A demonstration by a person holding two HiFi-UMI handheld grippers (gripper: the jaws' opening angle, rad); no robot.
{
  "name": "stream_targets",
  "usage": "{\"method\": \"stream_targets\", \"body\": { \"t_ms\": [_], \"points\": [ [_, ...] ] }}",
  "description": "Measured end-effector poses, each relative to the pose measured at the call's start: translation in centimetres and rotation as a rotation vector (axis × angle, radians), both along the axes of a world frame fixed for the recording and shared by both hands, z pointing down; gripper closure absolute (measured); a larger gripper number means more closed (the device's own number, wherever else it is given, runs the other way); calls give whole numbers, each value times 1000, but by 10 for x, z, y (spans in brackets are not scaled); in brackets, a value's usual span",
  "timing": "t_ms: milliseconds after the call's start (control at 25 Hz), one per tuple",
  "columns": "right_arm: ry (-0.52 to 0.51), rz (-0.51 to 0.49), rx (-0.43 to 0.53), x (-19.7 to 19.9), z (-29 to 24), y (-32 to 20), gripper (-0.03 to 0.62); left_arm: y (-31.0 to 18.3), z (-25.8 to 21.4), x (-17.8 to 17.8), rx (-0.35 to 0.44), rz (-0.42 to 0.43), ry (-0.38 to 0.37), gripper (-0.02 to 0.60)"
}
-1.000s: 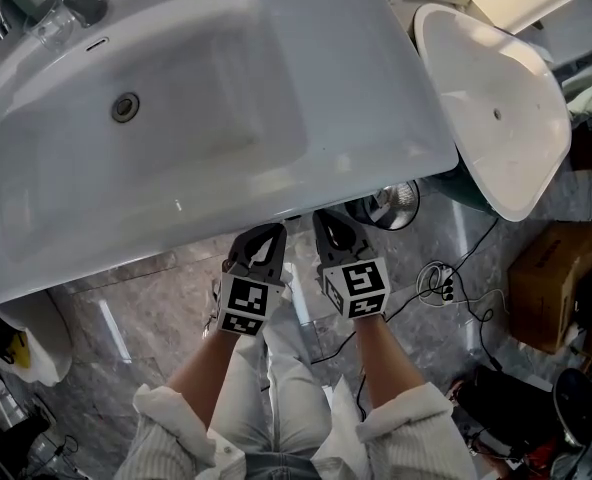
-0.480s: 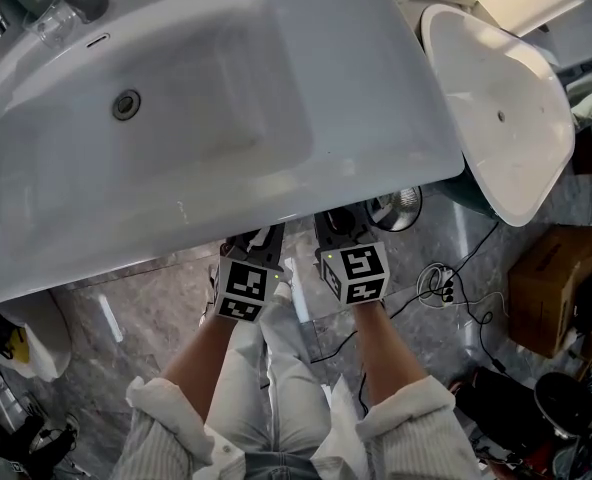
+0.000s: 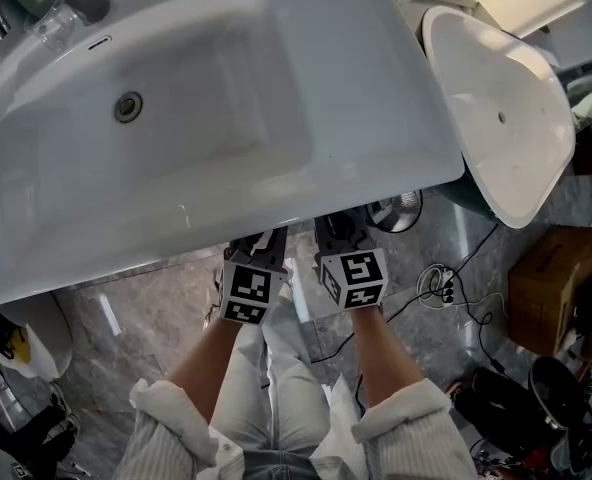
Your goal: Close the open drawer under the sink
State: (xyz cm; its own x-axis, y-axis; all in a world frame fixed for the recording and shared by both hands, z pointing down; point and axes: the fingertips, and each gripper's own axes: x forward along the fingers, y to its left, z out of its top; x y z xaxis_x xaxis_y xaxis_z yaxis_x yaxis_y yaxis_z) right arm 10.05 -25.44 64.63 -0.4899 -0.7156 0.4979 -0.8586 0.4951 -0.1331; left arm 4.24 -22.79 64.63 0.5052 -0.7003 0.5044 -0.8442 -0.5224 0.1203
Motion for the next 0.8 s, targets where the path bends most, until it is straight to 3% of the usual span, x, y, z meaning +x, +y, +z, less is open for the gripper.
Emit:
{"method": "stream_targets", "body": {
  "t_ms": [400, 800],
  "points": [
    [4, 17, -13, 3, -6, 27, 585, 17, -10, 5, 6, 47, 5, 566],
    [3, 43, 21, 7, -48, 51, 583, 30, -55, 17, 46, 98, 28, 566]
  ]
}}
